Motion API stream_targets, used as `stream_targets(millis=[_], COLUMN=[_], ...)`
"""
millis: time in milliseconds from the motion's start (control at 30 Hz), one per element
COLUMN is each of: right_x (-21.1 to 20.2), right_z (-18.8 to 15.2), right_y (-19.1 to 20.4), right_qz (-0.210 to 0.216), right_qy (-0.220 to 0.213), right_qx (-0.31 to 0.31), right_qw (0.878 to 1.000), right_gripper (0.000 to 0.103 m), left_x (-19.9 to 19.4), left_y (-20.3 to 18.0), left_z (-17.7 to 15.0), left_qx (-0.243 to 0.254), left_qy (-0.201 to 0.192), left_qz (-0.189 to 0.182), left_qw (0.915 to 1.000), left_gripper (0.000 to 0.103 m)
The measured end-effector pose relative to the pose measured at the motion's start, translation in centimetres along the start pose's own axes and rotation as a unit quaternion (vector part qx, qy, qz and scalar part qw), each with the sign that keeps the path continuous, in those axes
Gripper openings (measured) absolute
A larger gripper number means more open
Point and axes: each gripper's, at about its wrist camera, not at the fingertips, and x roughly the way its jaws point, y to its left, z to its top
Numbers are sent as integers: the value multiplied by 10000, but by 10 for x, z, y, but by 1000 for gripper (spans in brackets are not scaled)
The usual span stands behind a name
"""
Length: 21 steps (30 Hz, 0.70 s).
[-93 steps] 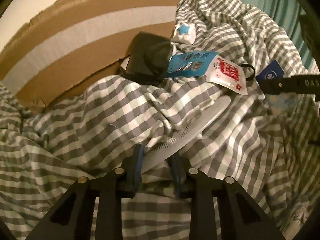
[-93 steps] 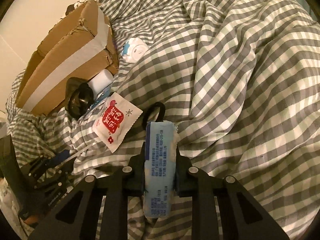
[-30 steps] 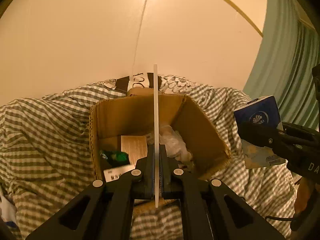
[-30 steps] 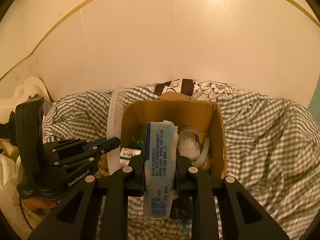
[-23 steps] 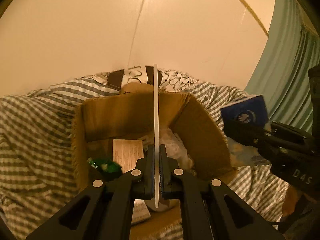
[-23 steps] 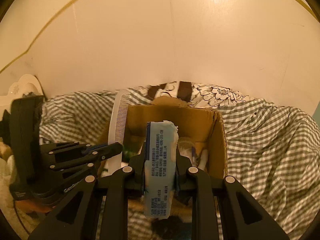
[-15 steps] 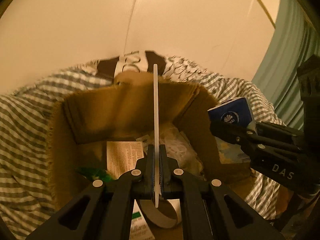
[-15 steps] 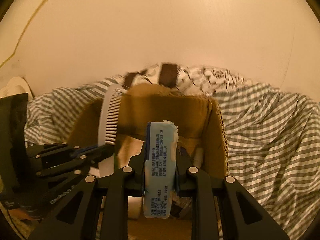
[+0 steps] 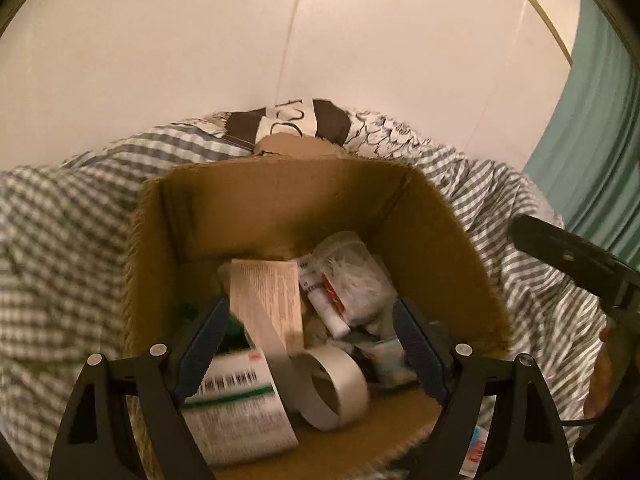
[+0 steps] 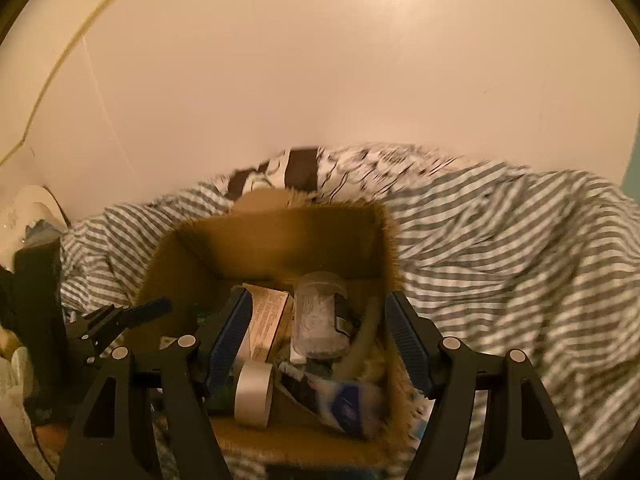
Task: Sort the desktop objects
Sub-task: 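Open both grippers over the box and move them back to the bedspread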
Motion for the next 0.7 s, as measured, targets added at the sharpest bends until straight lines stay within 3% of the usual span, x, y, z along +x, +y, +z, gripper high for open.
stream_targets(millis=[133, 400, 533, 700], right_x=[-55, -136, -145, -125], right_z=[-9, -45, -85, -146], right_y=[-18, -49, -57, -73], right_qz=[-156, -485, -615, -610], right_qy=[-123, -187, 8, 441], right_qx=[68, 208, 284, 677], right_qw=[9998, 9984, 9977, 9949], right_gripper=[69, 69, 69, 69], left_x=[-31, -85, -87, -64], left_y=[-16, -58, -69, -74], left_z=[-6, -40, -70, -124], left_qx=[-128, 176, 188, 155], left_qy=[-137, -423, -417, -361], left_qz=[8, 260, 346, 373], left_qw=[9998, 9986, 9984, 9985], left_gripper=[90, 101, 102, 102])
